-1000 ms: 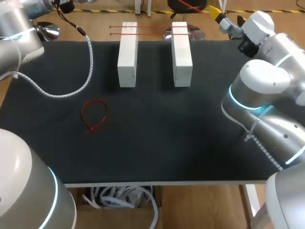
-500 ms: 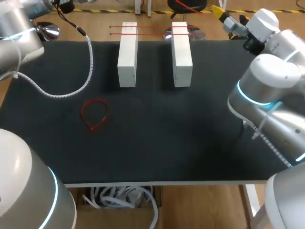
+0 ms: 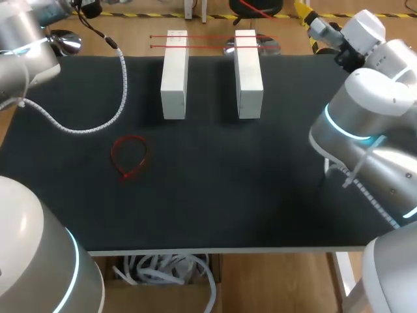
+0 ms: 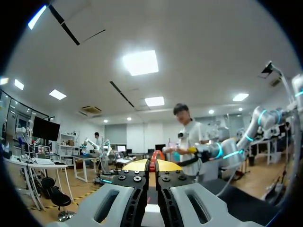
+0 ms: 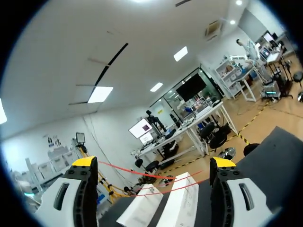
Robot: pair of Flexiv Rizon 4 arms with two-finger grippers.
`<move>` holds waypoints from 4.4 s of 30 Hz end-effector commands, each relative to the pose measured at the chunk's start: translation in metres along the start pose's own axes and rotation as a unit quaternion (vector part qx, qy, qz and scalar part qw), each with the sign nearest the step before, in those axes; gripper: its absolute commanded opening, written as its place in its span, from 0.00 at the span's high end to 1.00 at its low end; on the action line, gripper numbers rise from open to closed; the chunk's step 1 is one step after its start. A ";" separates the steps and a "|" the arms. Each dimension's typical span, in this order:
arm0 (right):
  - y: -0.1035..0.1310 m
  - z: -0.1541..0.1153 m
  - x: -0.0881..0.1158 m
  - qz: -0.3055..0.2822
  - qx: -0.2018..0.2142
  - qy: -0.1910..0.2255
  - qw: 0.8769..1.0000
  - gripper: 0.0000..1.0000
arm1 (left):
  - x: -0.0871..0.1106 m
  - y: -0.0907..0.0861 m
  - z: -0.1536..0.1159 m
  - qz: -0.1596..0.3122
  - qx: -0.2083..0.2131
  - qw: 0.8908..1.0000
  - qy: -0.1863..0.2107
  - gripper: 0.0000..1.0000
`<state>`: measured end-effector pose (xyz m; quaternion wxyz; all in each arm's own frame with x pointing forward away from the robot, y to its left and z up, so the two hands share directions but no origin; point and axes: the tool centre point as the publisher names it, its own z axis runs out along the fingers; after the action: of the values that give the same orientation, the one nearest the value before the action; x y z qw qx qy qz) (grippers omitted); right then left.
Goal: Grab the tape and strap the tape.
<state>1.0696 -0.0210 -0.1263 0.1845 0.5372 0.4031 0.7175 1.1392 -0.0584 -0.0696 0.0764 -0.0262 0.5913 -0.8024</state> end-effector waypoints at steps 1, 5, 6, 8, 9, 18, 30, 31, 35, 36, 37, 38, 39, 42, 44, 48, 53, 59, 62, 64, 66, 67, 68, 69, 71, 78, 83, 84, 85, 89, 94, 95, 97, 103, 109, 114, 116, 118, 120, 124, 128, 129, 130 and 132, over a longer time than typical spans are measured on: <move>-0.011 0.004 0.013 0.124 -0.206 -0.022 0.970 0.00 | 0.001 -0.001 0.001 0.000 -0.001 1.000 -0.002 1.00; -0.006 0.005 0.020 0.185 -0.280 -0.010 0.942 0.00 | 0.001 -0.001 0.001 0.000 -0.001 1.000 -0.002 1.00; -0.006 0.005 0.020 0.195 -0.288 -0.007 0.938 0.00 | 0.001 -0.001 0.001 0.000 -0.001 1.000 -0.002 1.00; -0.005 0.006 0.021 0.214 -0.310 0.016 0.926 0.00 | 0.001 -0.001 0.001 0.000 -0.001 1.000 -0.002 1.00; -0.004 0.006 0.023 0.225 -0.323 0.032 0.919 0.00 | 0.001 -0.001 0.001 0.000 -0.001 1.000 -0.002 1.00; -0.002 0.010 0.041 0.279 -0.378 0.136 0.872 0.00 | 0.001 -0.001 0.001 0.000 -0.001 1.000 -0.002 1.00; 0.000 0.009 0.054 0.175 -0.278 0.111 0.938 0.00 | 0.001 -0.001 0.001 0.000 -0.001 1.000 -0.002 1.00; 0.000 0.009 0.054 0.175 -0.278 0.111 0.938 0.00 | 0.001 -0.001 0.001 0.000 -0.001 1.000 -0.002 1.00; 0.000 0.009 0.054 0.175 -0.278 0.111 0.938 0.00 | 0.001 -0.001 0.001 0.000 -0.001 1.000 -0.002 1.00; 0.000 0.009 0.054 0.175 -0.278 0.111 0.938 0.00 | 0.001 -0.001 0.001 0.000 -0.001 1.000 -0.002 1.00; 0.000 0.009 0.054 0.175 -0.278 0.111 0.938 0.00 | 0.001 -0.001 0.001 0.000 -0.001 1.000 -0.002 1.00; 0.000 0.009 0.054 0.175 -0.278 0.111 0.938 0.00 | 0.001 -0.001 0.001 0.000 -0.001 1.000 -0.002 1.00; 0.000 0.009 0.054 0.175 -0.278 0.111 0.938 0.00 | 0.001 -0.001 0.001 0.000 -0.001 1.000 -0.002 1.00; 0.000 0.009 0.061 0.184 -0.300 0.122 0.928 0.00 | 0.001 -0.001 0.001 0.000 -0.001 1.000 -0.002 1.00; -0.001 0.008 0.066 0.200 -0.324 0.118 0.917 0.00 | 0.001 -0.001 0.001 0.000 -0.001 1.000 -0.002 1.00; -0.009 0.004 0.073 0.294 -0.385 0.105 0.869 0.00 | 0.001 -0.001 0.001 0.000 -0.001 1.000 -0.002 1.00; -0.020 -0.005 0.066 0.388 -0.475 0.064 0.787 0.00 | 0.001 -0.001 0.001 0.000 -0.001 1.000 -0.002 1.00; -0.028 -0.011 0.071 0.441 -0.504 0.020 0.742 0.00 | 0.001 -0.001 0.001 0.000 -0.001 1.000 -0.002 1.00; -0.023 -0.011 0.067 0.439 -0.509 -0.007 0.740 0.00 | 0.001 -0.001 0.001 0.000 -0.001 1.000 -0.002 1.00; -0.012 -0.011 0.063 0.421 -0.518 -0.013 0.744 0.00 | 0.001 -0.001 0.001 0.000 -0.001 1.000 -0.002 1.00; -0.004 -0.011 0.061 0.415 -0.522 -0.024 0.745 0.00 | 0.001 -0.001 0.001 0.000 -0.001 1.000 -0.002 1.00; 0.000 -0.011 0.062 0.415 -0.522 -0.028 0.744 0.00 | 0.001 -0.001 0.001 0.000 -0.001 1.000 -0.002 1.00; 0.003 -0.012 0.064 0.409 -0.517 -0.036 0.751 0.00 | 0.001 -0.001 0.001 0.000 -0.001 1.000 -0.002 1.00; 0.005 -0.012 0.066 0.402 -0.511 -0.043 0.759 0.00 | 0.001 -0.001 0.001 0.000 -0.001 1.000 -0.002 1.00; 0.008 -0.014 0.066 0.388 -0.492 -0.069 0.777 0.00 | 0.001 -0.001 0.001 0.000 -0.001 1.000 -0.002 1.00; 0.011 -0.017 0.058 0.347 -0.332 -0.127 0.868 0.00 | 0.001 -0.001 0.001 0.000 -0.001 1.000 -0.002 1.00; 0.009 -0.017 0.054 0.360 -0.298 -0.116 0.876 0.00 | 0.001 -0.001 0.001 0.000 -0.001 1.000 -0.002 1.00; 0.009 -0.017 0.054 0.369 -0.291 -0.097 0.877 0.00 | 0.001 -0.001 0.001 0.000 -0.001 1.000 -0.002 1.00; 0.008 -0.017 0.054 0.367 -0.287 -0.084 0.881 0.00 | 0.001 -0.001 0.001 0.000 -0.001 1.000 -0.002 1.00; 0.007 -0.016 0.057 0.376 -0.276 -0.055 0.883 0.00 | 0.001 -0.001 0.001 0.000 -0.001 1.000 -0.002 1.00; 0.007 -0.016 0.057 0.376 -0.276 -0.055 0.883 0.00 | 0.001 -0.001 0.001 0.000 -0.001 1.000 -0.002 1.00; 0.007 -0.016 0.057 0.376 -0.276 -0.055 0.883 0.00 | 0.001 -0.001 0.001 0.000 -0.001 1.000 -0.002 1.00; 0.007 -0.016 0.057 0.376 -0.276 -0.055 0.883 0.00 | 0.001 -0.001 0.001 0.000 -0.001 1.000 -0.002 1.00; -0.002 -0.014 0.060 0.386 -0.263 -0.092 0.880 0.00 | 0.001 -0.001 0.001 0.000 -0.001 1.000 -0.002 1.00; -0.024 -0.011 0.060 0.450 -0.272 -0.153 0.836 0.00 | 0.001 -0.001 0.001 0.000 -0.001 1.000 -0.002 1.00; -0.031 -0.014 0.056 0.543 -0.284 -0.188 0.768 0.00 | 0.001 -0.001 0.001 0.000 -0.001 1.000 -0.002 1.00; -0.035 -0.014 0.055 0.560 -0.287 -0.198 0.752 0.00 | 0.001 -0.001 0.001 0.000 -0.001 1.000 -0.002 1.00; -0.039 -0.014 0.051 0.565 -0.283 -0.213 0.745 0.00 | 0.001 -0.001 0.001 0.000 -0.001 1.000 -0.002 1.00; -0.038 -0.013 0.050 0.575 -0.280 -0.215 0.738 0.00 | 0.001 -0.001 0.001 0.000 -0.001 1.000 -0.002 1.00; -0.028 -0.011 0.042 0.562 -0.290 -0.215 0.744 0.00 | 0.001 -0.001 0.001 0.000 -0.001 1.000 -0.002 1.00; -0.017 -0.006 0.032 0.540 -0.293 -0.207 0.761 0.00 | 0.001 -0.001 0.001 0.000 -0.001 1.000 -0.002 1.00; -0.015 -0.004 0.031 0.537 -0.290 -0.203 0.766 0.00 | 0.001 -0.001 0.001 0.000 -0.001 1.000 -0.002 1.00; -0.014 -0.002 0.029 0.536 -0.286 -0.202 0.768 0.00 | 0.001 -0.001 0.001 0.000 -0.001 1.000 -0.002 1.00; -0.014 0.004 0.025 0.532 -0.272 -0.197 0.777 0.00 | 0.001 -0.001 0.001 0.000 -0.001 1.000 -0.002 1.00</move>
<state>1.0522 0.0082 -0.1264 -0.0160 0.7039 -0.1991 0.6817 1.1390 -0.0584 -0.0696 0.0765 -0.0264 0.5913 -0.8024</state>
